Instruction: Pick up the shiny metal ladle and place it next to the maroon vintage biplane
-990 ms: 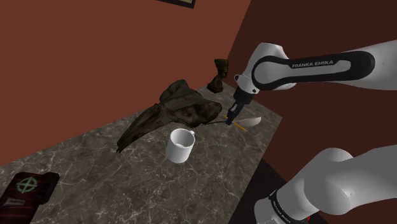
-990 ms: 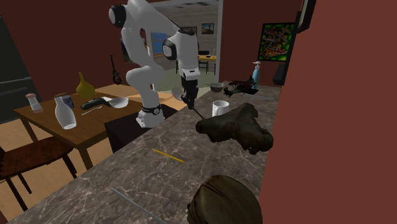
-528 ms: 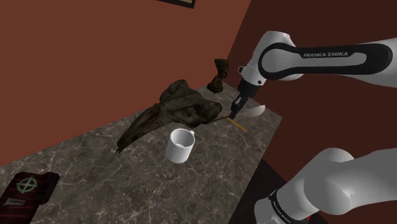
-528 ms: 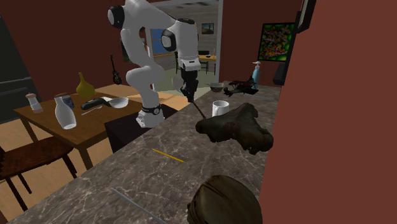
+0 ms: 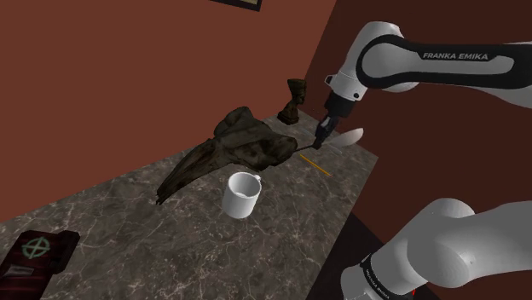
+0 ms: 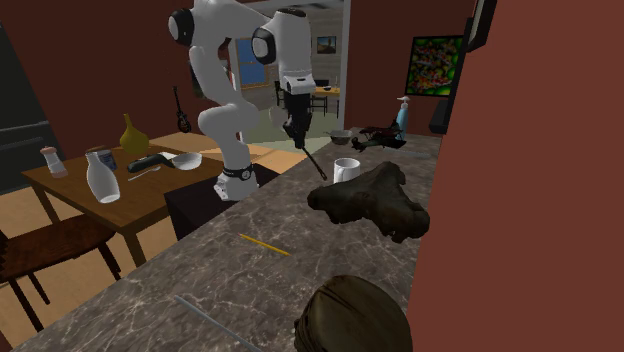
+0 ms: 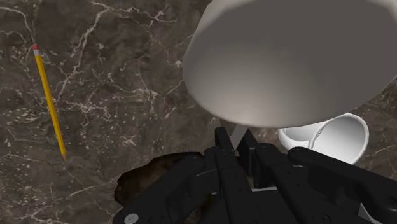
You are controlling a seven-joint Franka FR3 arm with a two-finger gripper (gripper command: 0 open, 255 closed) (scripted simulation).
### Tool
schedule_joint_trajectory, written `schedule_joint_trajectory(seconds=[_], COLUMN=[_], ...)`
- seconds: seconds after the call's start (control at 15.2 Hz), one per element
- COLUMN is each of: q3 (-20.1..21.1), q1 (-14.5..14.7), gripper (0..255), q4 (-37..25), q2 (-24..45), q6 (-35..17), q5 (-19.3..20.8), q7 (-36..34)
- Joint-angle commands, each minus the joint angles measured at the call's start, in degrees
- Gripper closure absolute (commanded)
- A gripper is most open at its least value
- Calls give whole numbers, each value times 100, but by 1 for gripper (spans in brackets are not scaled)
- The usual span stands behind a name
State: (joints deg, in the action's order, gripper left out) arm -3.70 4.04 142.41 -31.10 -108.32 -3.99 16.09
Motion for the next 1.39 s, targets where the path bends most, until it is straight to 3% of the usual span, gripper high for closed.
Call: schedule_joint_trajectory(seconds=[0.0,0.4,1.32], q3=[5,10,1556], q1=[1,2,801], gripper=[255,255,255], q4=[-135,-541,-1016], q2=[-30,-84,502], q6=[167,624,269], q5=[2,10,-806], q7=[-18,-58,-1978])
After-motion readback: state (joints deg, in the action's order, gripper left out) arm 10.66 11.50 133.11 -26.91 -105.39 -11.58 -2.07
